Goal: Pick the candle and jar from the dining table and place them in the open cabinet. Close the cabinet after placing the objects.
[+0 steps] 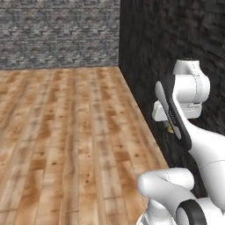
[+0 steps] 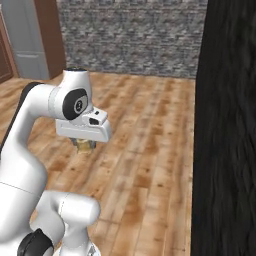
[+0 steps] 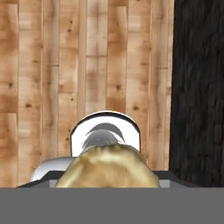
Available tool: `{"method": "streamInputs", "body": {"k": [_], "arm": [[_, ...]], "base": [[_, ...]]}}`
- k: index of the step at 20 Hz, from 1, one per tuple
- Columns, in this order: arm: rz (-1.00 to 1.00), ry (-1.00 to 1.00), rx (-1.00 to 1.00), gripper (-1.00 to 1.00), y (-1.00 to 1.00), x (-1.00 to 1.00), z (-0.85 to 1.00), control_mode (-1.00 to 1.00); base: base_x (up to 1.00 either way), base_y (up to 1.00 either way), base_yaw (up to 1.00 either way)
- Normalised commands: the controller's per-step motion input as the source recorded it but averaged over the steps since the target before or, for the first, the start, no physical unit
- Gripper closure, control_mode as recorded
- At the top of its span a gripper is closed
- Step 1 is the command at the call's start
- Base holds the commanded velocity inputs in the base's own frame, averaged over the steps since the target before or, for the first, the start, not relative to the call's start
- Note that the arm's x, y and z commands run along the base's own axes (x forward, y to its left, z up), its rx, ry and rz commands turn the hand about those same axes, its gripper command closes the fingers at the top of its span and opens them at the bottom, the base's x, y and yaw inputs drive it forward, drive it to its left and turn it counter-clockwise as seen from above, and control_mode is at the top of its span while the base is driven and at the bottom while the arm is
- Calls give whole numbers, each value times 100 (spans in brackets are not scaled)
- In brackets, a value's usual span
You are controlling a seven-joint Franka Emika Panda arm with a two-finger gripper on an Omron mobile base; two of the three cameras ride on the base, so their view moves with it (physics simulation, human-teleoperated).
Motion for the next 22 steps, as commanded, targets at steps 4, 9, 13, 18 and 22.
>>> {"method": "streamInputs", "body": {"k": [4,9,13,18,22], "arm": [[0,0,0,100,0,0,0,100],[0,0,0,100,0,0,0,100],[0,0,0,100,0,0,0,100],[0,0,0,100,0,0,0,100],[0,0,0,100,0,0,0,100]], "base": [[100,1,23],[100,1,40],[99,0,56],[89,0,65],[87,0,65]]}}
